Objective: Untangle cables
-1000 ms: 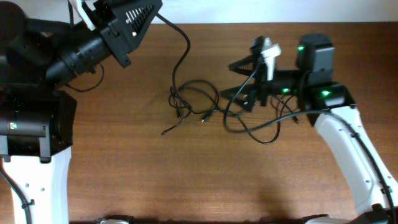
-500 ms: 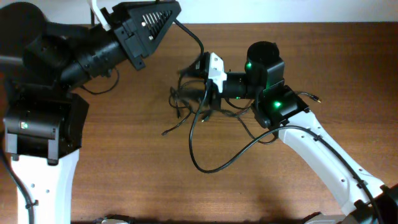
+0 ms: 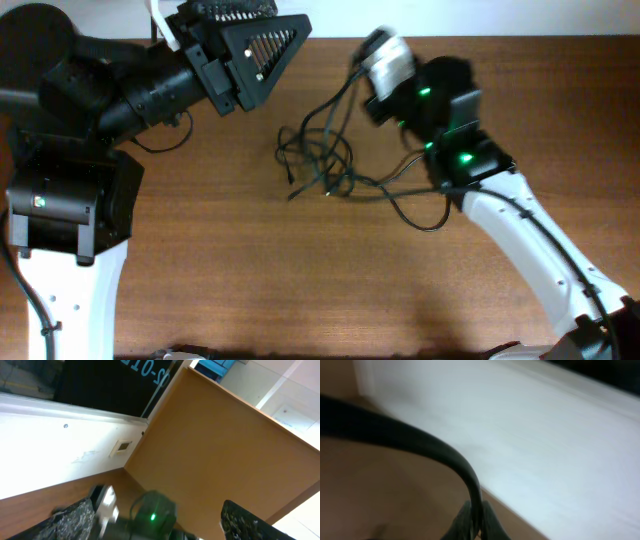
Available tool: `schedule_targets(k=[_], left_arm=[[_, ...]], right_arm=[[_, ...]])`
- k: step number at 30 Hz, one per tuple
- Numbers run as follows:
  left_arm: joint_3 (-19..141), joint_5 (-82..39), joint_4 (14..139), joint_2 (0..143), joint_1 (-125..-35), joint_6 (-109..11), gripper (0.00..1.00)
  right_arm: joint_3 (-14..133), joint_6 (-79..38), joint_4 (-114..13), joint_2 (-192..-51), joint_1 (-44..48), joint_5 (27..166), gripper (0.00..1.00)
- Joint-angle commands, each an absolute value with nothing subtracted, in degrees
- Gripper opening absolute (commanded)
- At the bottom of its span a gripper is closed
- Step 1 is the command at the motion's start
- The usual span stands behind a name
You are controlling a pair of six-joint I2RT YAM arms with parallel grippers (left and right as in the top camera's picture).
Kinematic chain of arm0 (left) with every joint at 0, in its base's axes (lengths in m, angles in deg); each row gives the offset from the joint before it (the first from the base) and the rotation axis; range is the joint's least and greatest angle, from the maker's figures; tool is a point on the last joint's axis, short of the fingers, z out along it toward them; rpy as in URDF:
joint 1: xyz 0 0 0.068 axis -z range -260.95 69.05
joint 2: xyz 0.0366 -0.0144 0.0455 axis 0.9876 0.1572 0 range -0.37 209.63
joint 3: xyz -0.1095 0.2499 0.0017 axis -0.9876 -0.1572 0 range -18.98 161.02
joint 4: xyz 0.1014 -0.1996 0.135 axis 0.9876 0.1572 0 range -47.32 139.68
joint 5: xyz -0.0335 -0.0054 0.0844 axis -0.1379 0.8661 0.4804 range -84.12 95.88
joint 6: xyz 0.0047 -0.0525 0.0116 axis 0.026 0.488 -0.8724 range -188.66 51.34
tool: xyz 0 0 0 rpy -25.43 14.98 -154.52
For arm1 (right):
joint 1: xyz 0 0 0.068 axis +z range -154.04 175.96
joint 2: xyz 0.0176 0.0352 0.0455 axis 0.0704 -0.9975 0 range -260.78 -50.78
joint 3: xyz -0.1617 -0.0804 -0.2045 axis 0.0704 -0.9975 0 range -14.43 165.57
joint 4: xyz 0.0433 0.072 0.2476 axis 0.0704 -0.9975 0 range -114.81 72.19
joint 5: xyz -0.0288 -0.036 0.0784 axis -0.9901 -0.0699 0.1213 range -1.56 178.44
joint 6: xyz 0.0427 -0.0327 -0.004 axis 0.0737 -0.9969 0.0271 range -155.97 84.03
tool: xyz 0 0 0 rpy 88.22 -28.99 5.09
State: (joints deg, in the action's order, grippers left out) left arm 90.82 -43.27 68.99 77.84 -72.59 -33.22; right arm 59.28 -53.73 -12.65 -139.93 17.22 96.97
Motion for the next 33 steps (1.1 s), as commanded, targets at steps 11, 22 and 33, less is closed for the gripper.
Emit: schedule_targets(k=[11, 22, 33], left_arm=[[91.7, -39.1, 78.8, 78.8, -72.5, -41.6, 0.91], [91.7, -67.9, 98.5, 92.7, -69.1, -76.3, 0.99], [91.7, -61.8, 111.2, 96.2, -60.9, -91.5, 0.99]], right_arm=[[59.8, -34.2, 23.6, -124.3, 7.2, 95.7, 0.04], [59.8, -2.5, 40.8, -123.5, 7.2, 98.8, 0.04], [59.8, -31.4, 25.9, -124.7, 7.0, 97.7, 0.04]])
